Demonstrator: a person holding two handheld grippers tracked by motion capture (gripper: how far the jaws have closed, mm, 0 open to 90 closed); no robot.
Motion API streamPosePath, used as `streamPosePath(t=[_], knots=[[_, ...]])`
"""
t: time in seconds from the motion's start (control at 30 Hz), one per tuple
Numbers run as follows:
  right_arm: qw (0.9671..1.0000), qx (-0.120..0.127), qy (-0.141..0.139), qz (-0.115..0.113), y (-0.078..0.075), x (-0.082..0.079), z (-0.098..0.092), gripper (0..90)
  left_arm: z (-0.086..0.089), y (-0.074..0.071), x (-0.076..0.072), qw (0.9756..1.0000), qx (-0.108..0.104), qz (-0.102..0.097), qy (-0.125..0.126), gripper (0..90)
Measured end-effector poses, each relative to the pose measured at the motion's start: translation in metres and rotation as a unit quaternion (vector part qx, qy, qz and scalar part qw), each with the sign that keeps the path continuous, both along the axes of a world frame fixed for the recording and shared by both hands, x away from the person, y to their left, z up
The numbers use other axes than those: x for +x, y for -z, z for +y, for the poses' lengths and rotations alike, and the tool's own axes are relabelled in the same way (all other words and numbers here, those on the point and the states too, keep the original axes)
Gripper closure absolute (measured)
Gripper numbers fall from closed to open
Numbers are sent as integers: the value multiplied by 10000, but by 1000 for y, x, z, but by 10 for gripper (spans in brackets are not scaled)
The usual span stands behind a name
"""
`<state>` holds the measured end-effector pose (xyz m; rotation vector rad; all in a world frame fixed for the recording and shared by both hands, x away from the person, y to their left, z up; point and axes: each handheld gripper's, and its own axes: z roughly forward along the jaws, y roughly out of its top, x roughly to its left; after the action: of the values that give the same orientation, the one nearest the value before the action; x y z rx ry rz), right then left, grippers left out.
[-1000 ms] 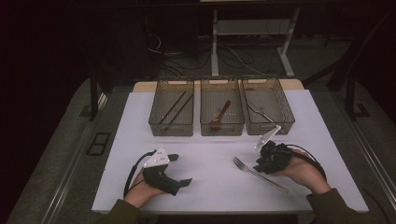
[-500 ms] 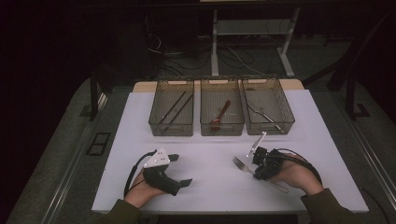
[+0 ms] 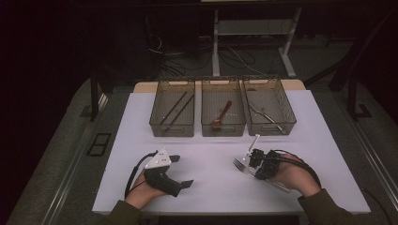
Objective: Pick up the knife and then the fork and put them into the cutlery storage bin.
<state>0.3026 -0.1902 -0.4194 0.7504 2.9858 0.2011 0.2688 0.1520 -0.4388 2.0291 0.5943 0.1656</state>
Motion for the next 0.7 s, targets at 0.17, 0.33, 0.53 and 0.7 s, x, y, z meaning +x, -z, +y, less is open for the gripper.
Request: streamPosePath(t=[0.17,0.33,0.53,0.7], knots=[[9996,250,71,118,-1,1,-5,841,1,0,0,10000,-1,-6,-1,0],[9979,592,277,-45,-4,7,-17,841,1,0,0,10000,-5,-5,-4,0],[9925,1026,580,-311,-14,12,-33,841,1,0,0,10000,2,-6,1,0],[9835,1496,901,-473,-22,15,-47,841,1,0,0,10000,4,-9,5,0]])
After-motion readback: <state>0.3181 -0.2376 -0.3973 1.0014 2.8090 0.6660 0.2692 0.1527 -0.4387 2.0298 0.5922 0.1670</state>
